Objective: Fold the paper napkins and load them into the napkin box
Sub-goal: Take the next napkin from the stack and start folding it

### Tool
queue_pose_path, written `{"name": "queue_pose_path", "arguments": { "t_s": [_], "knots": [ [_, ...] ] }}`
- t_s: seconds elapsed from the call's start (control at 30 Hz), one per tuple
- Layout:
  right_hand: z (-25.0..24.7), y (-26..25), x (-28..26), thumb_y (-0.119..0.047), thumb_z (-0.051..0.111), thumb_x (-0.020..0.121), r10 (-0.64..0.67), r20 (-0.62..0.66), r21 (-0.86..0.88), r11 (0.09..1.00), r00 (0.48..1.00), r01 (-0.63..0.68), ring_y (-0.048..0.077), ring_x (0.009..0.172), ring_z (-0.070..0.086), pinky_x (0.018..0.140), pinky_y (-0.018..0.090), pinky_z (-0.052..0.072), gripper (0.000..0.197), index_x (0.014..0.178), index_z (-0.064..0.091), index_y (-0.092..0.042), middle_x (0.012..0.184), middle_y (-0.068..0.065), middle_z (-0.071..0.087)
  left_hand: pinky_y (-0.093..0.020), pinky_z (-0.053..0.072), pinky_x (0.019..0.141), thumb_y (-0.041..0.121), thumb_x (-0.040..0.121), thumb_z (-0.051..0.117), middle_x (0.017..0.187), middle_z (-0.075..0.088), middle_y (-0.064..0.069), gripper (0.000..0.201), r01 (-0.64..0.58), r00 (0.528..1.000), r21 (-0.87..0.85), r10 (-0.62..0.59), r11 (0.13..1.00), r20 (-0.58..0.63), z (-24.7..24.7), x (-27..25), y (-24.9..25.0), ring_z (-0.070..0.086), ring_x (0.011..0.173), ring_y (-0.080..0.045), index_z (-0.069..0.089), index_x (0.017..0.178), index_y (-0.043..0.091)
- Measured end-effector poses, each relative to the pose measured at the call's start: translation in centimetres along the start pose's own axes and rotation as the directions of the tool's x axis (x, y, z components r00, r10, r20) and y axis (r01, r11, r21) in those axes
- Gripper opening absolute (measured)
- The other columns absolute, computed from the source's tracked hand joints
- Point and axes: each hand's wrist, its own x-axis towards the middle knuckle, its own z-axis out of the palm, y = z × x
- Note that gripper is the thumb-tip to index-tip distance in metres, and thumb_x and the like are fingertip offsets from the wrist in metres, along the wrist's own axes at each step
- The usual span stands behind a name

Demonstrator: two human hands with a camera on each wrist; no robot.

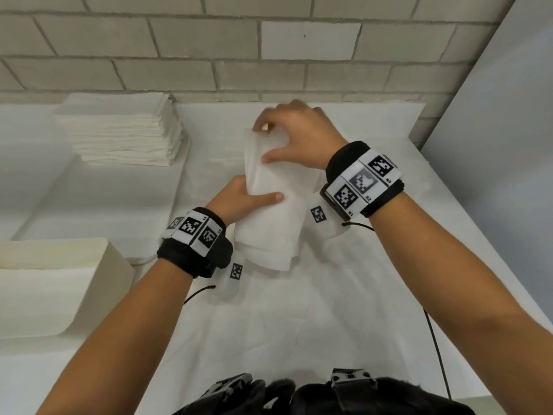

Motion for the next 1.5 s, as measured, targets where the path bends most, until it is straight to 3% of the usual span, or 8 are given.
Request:
{"name": "queue_pose_path", "arguments": {
  "t_s": [0.1,0.17,0.27,0.63,0.73,0.9,1.2,1.5],
  "knots": [
    [1.1,1.9,-1.3,-0.048,0.075,0.071,0.296,-0.207,0.502,0.850,0.933,-0.158,0.019,0.120,0.043,0.100,0.038,0.040,0.079,0.138,0.037,-0.027,0.132,0.005,0.044,-0.031,0.054,0.086,0.016,0.084,0.066,0.110,0.069,-0.005,0.030,0.018,0.996,-0.213,-0.036,0.977,-0.082,-0.6,0.0,-0.5,0.067,0.098,-0.018,0.060,0.114,0.012],
    [2.5,2.2,-2.3,-0.047,0.069,0.078,0.485,0.025,0.750,0.569,0.874,-0.337,0.017,0.116,0.050,0.094,0.034,0.048,0.080,0.142,0.029,-0.021,0.132,0.007,0.045,-0.030,0.055,0.082,0.011,0.086,0.063,0.110,0.068,-0.006,0.025,0.021,0.991,-0.325,-0.063,0.946,-0.122,-0.9,0.2,-0.7,0.067,0.096,-0.017,0.060,0.111,0.012],
    [4.9,2.0,-3.1,-0.038,0.061,0.088,0.396,0.349,0.809,0.330,0.850,-0.486,0.023,0.107,0.060,0.087,0.039,0.054,0.058,0.136,0.038,-0.016,0.126,0.009,0.055,-0.032,0.054,0.084,0.005,0.088,0.058,0.115,0.067,-0.008,0.029,0.006,0.990,-0.421,-0.066,0.907,-0.128,-0.5,0.6,-0.8,0.066,0.101,-0.021,0.057,0.117,0.008],
    [5.9,1.9,-2.1,-0.022,0.062,0.089,0.189,0.350,0.721,0.572,0.918,-0.392,0.016,0.103,0.060,0.078,0.026,0.055,0.052,0.135,0.039,-0.014,0.121,0.006,0.058,-0.041,0.053,0.089,0.009,0.088,0.061,0.121,0.063,-0.012,0.040,0.007,0.982,-0.400,-0.082,0.917,-0.172,-0.7,1.6,-1.5,0.063,0.107,-0.027,0.052,0.127,0.001],
    [6.7,4.2,-3.0,-0.039,0.061,0.087,0.374,0.349,0.590,0.625,0.860,-0.511,0.022,0.112,0.056,0.085,0.031,0.049,0.061,0.138,0.037,-0.016,0.123,0.009,0.056,-0.042,0.052,0.091,0.006,0.088,0.061,0.117,0.063,-0.012,0.034,-0.022,0.932,-0.415,-0.131,0.909,-0.337,-2.6,1.9,-2.1,0.064,0.103,-0.027,0.053,0.121,0.000],
    [10.8,6.3,-5.5,-0.053,0.065,0.079,0.529,0.528,-0.111,0.818,0.664,-0.564,0.035,0.133,0.031,0.106,0.040,0.036,0.086,0.143,0.028,-0.009,0.147,0.017,0.026,-0.032,0.054,0.078,0.010,0.089,0.059,0.119,0.063,-0.012,0.042,0.021,0.880,-0.394,-0.204,0.919,-0.428,-5.6,1.2,-4.7,0.064,0.098,-0.022,0.050,0.129,0.000],
    [10.5,6.9,-4.3,-0.021,0.076,0.076,0.562,0.492,0.202,0.669,0.665,-0.715,0.029,0.120,0.050,0.089,0.028,0.040,0.064,0.128,0.044,-0.002,0.132,0.013,0.051,-0.025,0.055,0.069,0.011,0.089,0.060,0.119,0.064,-0.006,0.046,0.039,0.896,-0.405,-0.211,0.914,-0.390,-5.5,1.1,-5.2,0.065,0.100,-0.018,0.048,0.133,0.007],
    [9.9,8.2,-3.8,-0.035,0.050,0.095,0.610,0.361,0.233,0.674,0.705,-0.701,0.031,0.117,0.052,0.085,0.027,0.040,0.035,0.111,0.061,-0.006,0.114,0.013,0.062,-0.039,0.050,0.089,0.008,0.089,0.060,0.108,0.065,-0.006,0.019,0.110,0.905,-0.398,-0.258,0.911,-0.339,-4.1,1.5,-5.0,0.063,0.101,-0.025,0.058,0.107,0.014]
  ]
}}
